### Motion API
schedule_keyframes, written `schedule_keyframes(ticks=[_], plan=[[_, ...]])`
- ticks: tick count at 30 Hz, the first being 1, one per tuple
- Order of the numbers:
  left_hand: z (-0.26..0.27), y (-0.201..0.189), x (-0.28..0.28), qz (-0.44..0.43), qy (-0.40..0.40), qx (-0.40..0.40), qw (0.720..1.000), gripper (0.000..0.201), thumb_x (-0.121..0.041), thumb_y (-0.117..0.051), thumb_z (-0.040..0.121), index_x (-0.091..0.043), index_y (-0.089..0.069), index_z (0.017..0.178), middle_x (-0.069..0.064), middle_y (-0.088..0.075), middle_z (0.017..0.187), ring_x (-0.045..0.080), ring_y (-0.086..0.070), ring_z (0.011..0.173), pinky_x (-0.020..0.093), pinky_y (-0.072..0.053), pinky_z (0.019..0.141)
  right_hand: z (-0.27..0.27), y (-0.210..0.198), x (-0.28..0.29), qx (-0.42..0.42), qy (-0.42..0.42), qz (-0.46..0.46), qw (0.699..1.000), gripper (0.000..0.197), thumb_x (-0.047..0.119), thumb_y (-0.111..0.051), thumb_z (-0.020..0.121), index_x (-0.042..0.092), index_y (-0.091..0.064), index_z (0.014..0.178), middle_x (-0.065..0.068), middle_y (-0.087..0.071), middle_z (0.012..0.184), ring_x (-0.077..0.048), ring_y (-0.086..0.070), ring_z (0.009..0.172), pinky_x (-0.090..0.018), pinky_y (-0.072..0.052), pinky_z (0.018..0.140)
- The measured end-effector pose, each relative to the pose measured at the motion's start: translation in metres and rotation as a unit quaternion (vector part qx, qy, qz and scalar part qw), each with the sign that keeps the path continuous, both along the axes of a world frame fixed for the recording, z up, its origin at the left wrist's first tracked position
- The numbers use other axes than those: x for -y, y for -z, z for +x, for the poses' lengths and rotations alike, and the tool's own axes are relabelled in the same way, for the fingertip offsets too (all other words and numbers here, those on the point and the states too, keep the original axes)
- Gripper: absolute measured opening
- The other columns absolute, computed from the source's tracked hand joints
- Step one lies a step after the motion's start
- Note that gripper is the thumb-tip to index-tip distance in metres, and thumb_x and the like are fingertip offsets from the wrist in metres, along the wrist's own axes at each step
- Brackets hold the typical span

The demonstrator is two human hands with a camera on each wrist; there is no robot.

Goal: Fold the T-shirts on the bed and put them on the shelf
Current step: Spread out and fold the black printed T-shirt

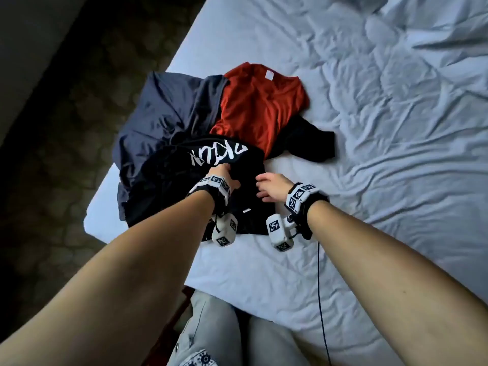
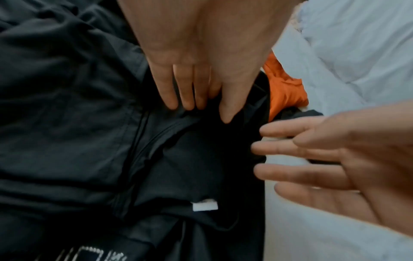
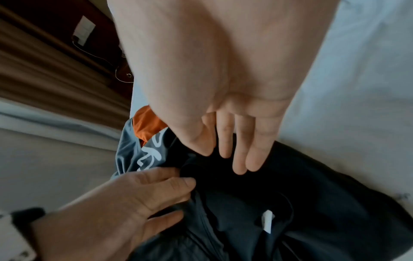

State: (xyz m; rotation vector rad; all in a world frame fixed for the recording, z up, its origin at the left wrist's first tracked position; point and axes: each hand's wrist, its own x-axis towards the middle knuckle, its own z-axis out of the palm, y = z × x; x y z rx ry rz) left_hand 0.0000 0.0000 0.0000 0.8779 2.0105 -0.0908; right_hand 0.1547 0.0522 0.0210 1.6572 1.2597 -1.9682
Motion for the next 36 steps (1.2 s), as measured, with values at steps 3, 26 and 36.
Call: schedule_keyframes(ticks=[3,26,36], plan=[[-0.002,0.008,-0.007,0.008,0.024,-0.028,0.999,0.041,-0.026,-0.07,0.077,-0.021,-0.064,0.116,0.009,-0.067,0.11,0.029,-0.064,0.101,0.028,-0.046,0.073,-0.005,0.009,-0.002,-0.01,-0.008,-0.003,1.0,0.051,0.003,-0.046,0.095,0.015,-0.039,0.144,-0.009,-0.05,0.137,-0.027,-0.062,0.111,-0.028,-0.052,0.08],[0.009,-0.115,-0.026,0.081,-0.103,0.252,0.959,0.019,-0.01,-0.068,0.085,-0.017,-0.055,0.073,0.003,-0.052,0.07,0.014,-0.057,0.063,0.035,-0.06,0.058,-0.021,-0.083,-0.017,-0.111,0.296,-0.036,0.948,0.022,0.01,-0.04,0.1,0.008,-0.058,0.087,-0.003,-0.064,0.054,-0.015,-0.06,0.046,-0.019,-0.048,0.042],[0.034,-0.222,-0.031,0.188,-0.104,0.213,0.953,0.026,-0.016,-0.055,0.091,-0.01,-0.063,0.066,-0.001,-0.064,0.05,0.012,-0.062,0.051,0.033,-0.057,0.065,-0.001,-0.17,-0.025,-0.13,0.233,0.19,0.945,0.025,-0.001,-0.058,0.074,0.023,-0.063,0.079,-0.012,-0.065,0.085,-0.028,-0.061,0.083,-0.049,-0.052,0.088]])
